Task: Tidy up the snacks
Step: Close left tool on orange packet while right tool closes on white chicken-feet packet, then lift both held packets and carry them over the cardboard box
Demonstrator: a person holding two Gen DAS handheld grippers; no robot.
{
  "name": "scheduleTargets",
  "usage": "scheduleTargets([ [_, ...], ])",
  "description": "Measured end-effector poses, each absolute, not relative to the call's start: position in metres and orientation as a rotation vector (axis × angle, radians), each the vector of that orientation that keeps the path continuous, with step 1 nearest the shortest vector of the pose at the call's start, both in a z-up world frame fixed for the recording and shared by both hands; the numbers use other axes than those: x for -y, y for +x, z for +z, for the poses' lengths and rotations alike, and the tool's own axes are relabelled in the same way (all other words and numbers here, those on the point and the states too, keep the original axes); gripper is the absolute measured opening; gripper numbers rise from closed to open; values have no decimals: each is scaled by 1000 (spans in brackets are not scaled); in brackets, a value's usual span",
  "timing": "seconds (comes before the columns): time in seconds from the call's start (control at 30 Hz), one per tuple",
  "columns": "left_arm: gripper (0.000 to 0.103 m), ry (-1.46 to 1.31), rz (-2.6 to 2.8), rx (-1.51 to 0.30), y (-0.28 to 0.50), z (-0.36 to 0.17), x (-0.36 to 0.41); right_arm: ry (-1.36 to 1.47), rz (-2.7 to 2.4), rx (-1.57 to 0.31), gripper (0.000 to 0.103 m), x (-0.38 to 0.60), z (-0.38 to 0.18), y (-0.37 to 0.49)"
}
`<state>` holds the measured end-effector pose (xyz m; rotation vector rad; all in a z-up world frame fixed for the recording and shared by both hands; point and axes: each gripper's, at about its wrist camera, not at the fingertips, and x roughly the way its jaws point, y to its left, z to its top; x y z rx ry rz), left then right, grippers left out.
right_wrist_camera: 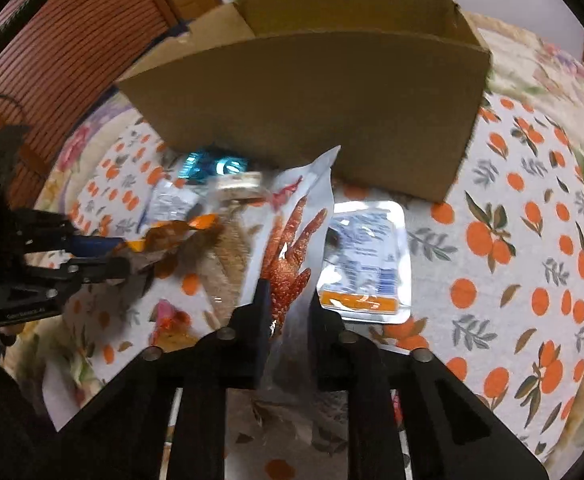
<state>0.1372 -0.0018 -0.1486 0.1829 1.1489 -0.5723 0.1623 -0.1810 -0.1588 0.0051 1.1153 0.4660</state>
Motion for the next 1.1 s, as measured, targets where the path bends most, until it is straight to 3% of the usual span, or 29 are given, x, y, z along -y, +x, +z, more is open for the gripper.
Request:
scheduleTargets([
  [0.13,14,192,-579,-1153,138,-151,5,46,468,-1127,31,183,-163,170],
  [0.23,14,193,-584,-1152,138,-151,5,57,485,-1151,54,180,-169,173],
  [0.3,14,186,-584,-1151,139,-151,5,50,494,-1178,57,175,-178,174],
  [0.37,14,185,-585,-1151,139,-151,5,50,493,-1167,53,171,-179,175],
  [0.4,14,185,-584,-1150,140,-151,5,64,489,-1163,40,172,-179,176],
  [0.77,11,192,-592,-1148,130,-140,2,62,499,-1136,29,177,-170,166],
  [0.8,10,198,-592,-1148,128,-139,2,66,501,-1128,14,177,-167,165],
  [0.87,9,211,-591,-1144,125,-137,3,100,501,-1099,5,182,-158,164],
  [0.93,7,223,-577,-1141,124,-135,3,87,496,-1100,4,180,-151,165],
  [0.97,0,215,-573,-1138,125,-133,2,65,495,-1102,3,177,-151,165],
  [1.1,0,189,-557,-1127,126,-126,-4,80,490,-1101,3,178,-151,163],
])
